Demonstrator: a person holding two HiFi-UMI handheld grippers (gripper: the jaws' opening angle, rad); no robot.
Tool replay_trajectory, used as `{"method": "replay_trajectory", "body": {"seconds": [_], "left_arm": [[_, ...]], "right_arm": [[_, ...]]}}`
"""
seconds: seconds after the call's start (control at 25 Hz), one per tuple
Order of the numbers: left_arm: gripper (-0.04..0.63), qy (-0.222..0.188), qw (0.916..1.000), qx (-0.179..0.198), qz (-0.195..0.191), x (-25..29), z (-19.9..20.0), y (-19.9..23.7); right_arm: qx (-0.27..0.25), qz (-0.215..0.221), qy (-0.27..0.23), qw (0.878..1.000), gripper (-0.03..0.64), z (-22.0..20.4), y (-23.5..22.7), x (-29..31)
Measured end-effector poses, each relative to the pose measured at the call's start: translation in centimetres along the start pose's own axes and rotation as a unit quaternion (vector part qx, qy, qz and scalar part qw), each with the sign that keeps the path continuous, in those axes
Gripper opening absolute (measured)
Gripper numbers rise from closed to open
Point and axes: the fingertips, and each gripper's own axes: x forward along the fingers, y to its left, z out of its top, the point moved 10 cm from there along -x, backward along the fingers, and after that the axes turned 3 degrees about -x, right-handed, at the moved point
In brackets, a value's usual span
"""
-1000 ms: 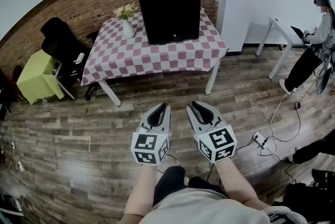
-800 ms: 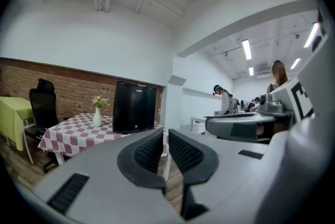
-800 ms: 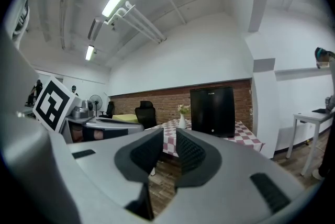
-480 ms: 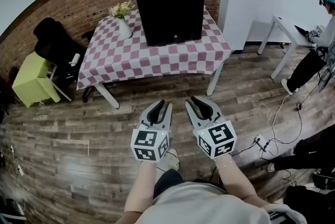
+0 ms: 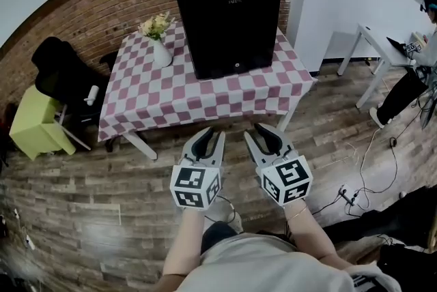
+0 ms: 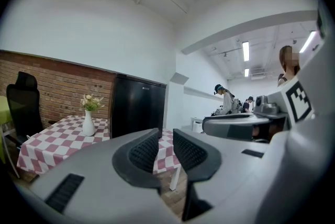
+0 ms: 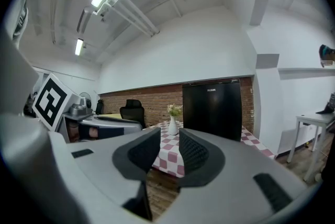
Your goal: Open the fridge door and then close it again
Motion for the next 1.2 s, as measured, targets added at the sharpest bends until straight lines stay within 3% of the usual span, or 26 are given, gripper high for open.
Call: {"method": "replay_trajectory", "body": {"seconds": [0.64,1.2], "left_arm": [[0.063,0.022,0.9996,-0.018,-0.004,5.6,-0.4,7.5],[0.064,-0.006,0.9991,0.009,0.042,17.4,3.9,13.4]], "right_arm": [[0.014,-0.017,0.025,0.999,0.101,-1.3,-2.7,8.2],[0.002,0.009,-0.007,1.0,0.088,0.8,-12.8,20.4]]}}
